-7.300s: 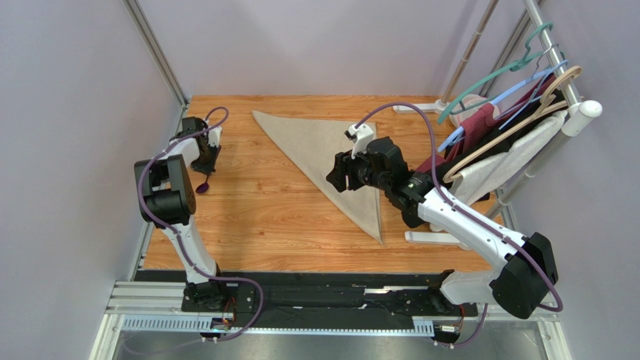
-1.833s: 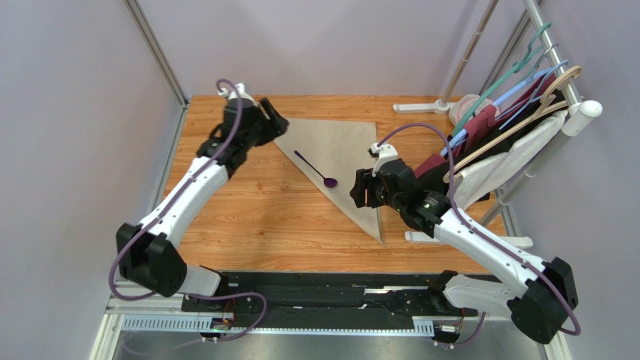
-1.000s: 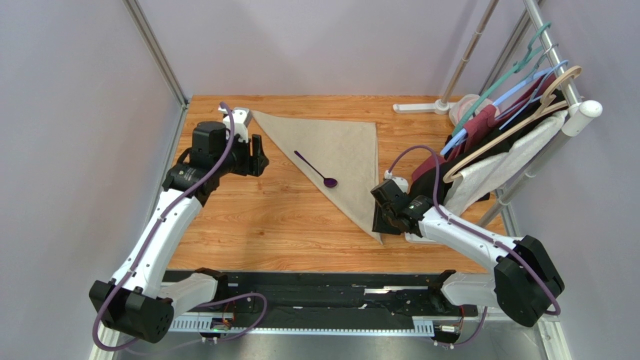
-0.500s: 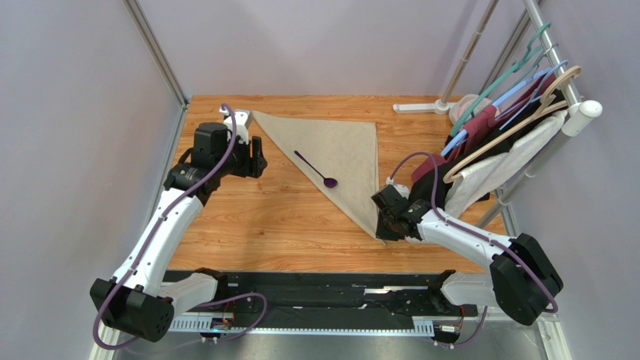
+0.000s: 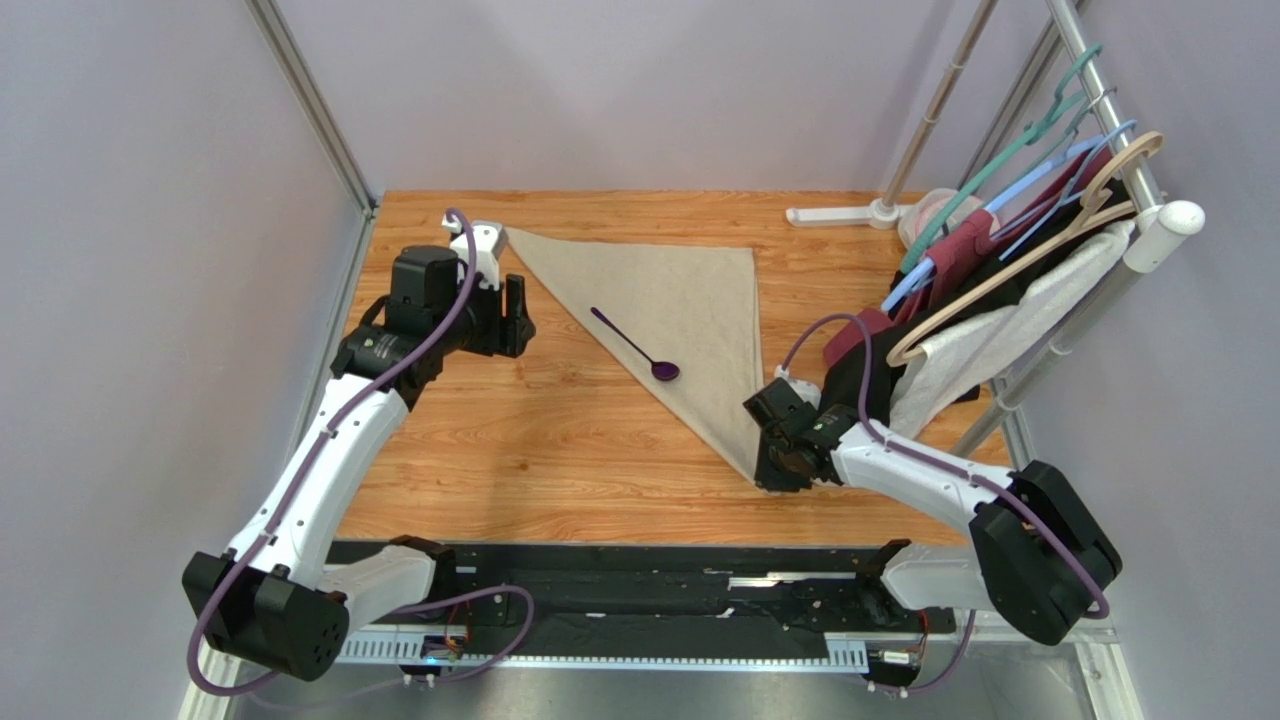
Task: Fold the napkin, place the utensils inside, and roll it up
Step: Fold the napkin
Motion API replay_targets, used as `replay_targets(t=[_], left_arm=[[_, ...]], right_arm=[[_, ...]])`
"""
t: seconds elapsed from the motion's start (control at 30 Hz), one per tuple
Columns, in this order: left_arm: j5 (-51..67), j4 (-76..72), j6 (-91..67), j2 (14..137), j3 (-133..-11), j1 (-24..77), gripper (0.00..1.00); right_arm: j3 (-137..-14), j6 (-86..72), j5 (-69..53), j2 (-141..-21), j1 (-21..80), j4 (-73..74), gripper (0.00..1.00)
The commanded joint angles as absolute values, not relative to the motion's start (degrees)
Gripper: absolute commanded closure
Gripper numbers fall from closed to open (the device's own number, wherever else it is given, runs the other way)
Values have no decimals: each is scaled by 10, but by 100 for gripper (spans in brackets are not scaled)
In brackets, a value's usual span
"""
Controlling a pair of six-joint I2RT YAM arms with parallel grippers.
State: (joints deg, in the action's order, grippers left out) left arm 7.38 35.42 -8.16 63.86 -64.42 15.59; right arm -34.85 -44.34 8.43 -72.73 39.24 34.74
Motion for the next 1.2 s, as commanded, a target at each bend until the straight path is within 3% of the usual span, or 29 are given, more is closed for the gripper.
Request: replay_targets(t=[0.0,0.13,0.33,0.53,0.7,1.17], left_arm=[[76,348,-68,637,-645,153,33],[77,348,-68,635,-646,154,33],[81,348,-69,632,-644,154,34],[80,347,-68,629,-644,154,34],[80,346,-68,628,-642,154,34],[78,346,-68,627,-641,153,34]], right_arm=[[-372,-448,91,-704,393,374,80],[-390,-447,105,-670,393,410,62],[-385,-459,111,-671,391,424,48],[-363,-475,97,-678,388,401,48],[-343,-478,82,-668,368,382,58],[-311,-481,56,-672,348,348,63]])
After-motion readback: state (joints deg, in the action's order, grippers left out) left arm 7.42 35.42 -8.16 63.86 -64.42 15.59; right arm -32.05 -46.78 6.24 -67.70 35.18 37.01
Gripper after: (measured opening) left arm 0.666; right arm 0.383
